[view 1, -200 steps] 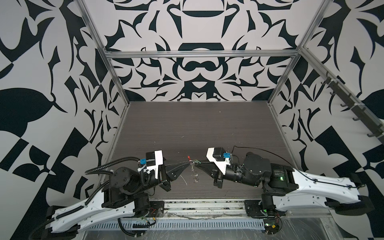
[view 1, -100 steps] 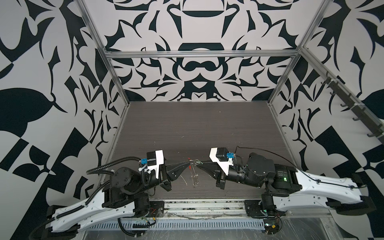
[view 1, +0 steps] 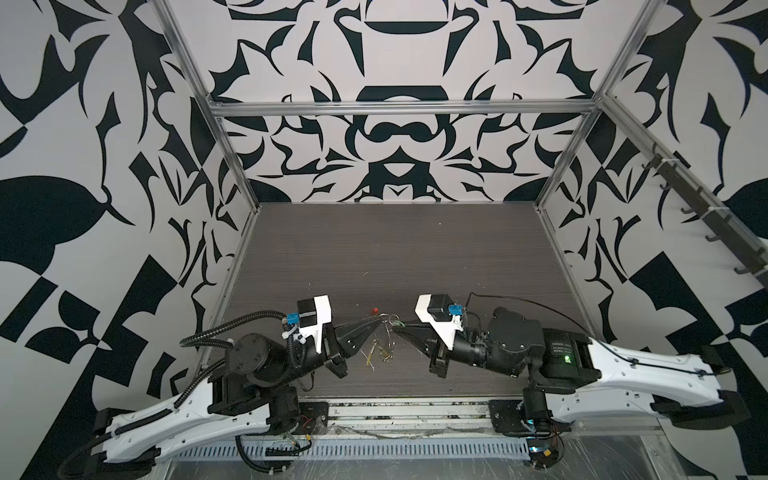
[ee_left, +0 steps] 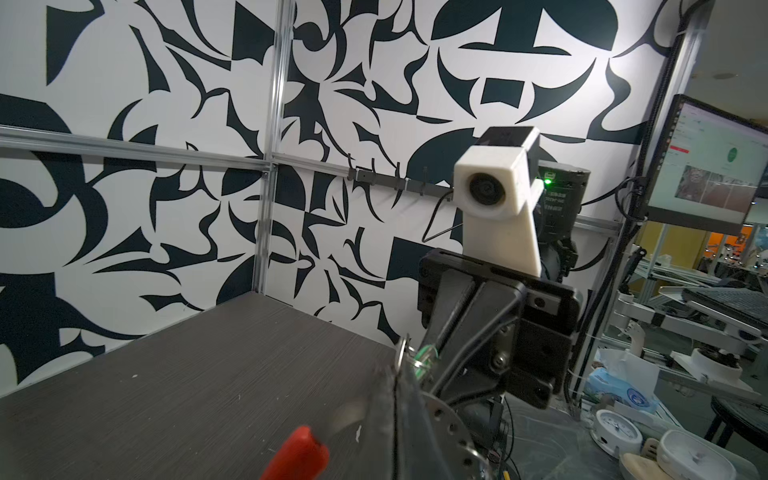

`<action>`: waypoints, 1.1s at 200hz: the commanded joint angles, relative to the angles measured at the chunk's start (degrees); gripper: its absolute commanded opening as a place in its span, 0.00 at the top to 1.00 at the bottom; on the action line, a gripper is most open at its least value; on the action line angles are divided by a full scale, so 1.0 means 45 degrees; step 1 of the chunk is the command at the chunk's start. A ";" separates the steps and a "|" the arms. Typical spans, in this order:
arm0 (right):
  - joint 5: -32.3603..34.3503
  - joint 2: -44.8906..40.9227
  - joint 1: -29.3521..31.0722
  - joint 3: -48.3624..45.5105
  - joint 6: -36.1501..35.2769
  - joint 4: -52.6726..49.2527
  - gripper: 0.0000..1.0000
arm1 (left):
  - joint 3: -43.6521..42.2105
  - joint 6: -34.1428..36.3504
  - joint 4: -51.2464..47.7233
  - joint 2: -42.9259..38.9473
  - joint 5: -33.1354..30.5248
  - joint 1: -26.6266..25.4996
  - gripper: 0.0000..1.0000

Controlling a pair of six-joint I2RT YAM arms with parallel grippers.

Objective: Remove the keys from the keyring

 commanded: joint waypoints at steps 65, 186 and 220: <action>0.2615 -0.0587 -0.0036 -0.0194 -0.0146 0.0120 1.00 | 0.0668 0.0765 0.0667 0.1404 -0.2919 0.0000 1.00; 0.1289 -0.0238 -0.2097 0.0509 0.0317 -0.0836 1.00 | 0.0588 0.1197 0.0914 0.1841 -0.4200 0.0008 1.00; 0.1154 -0.0139 -0.2121 0.0565 0.0522 -0.1048 1.00 | 0.0622 0.1167 0.1066 0.2007 -0.5488 0.0009 1.00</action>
